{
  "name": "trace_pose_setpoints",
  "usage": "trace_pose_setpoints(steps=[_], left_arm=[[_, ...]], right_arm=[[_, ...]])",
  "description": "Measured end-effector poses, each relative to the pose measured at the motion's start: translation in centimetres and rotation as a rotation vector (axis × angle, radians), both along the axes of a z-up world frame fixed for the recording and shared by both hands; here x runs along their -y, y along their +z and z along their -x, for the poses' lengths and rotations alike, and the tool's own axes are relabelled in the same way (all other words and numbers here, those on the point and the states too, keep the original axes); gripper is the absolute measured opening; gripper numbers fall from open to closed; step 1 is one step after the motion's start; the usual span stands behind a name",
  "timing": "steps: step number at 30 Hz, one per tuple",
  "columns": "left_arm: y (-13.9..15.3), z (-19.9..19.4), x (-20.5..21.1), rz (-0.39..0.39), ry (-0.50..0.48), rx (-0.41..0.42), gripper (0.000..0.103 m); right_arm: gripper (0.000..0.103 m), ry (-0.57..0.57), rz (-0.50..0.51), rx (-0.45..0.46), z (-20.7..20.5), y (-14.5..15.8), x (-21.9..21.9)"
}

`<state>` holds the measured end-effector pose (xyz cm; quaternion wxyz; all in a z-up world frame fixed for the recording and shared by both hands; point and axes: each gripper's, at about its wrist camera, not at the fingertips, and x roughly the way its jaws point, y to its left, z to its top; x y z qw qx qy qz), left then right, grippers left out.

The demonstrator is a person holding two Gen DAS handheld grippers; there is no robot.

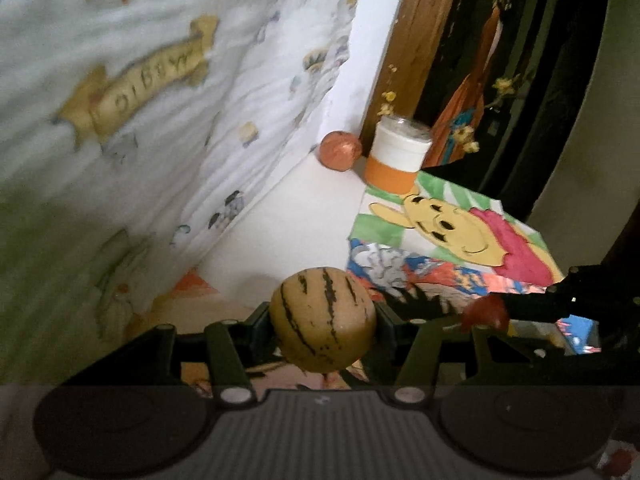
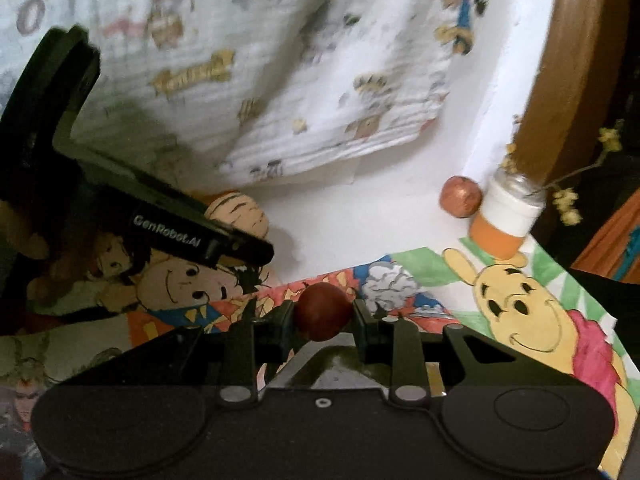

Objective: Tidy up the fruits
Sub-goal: 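Carry the melon and the tomato over the metal tray with both tools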

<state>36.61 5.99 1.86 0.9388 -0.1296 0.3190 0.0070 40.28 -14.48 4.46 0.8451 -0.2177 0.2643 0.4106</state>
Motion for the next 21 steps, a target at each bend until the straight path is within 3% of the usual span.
trace_pose_setpoints(steps=[10, 21], left_arm=[[1.8, 3.8, 3.9, 0.043, -0.055, 0.048, 0.058], [1.9, 7.8, 8.9, 0.080, -0.130, 0.060, 0.058]], right_arm=[[0.032, -0.094, -0.049, 0.019, 4.2, 2.5, 5.8], [0.032, -0.176, -0.067, 0.041, 8.9, 1.3, 11.8]])
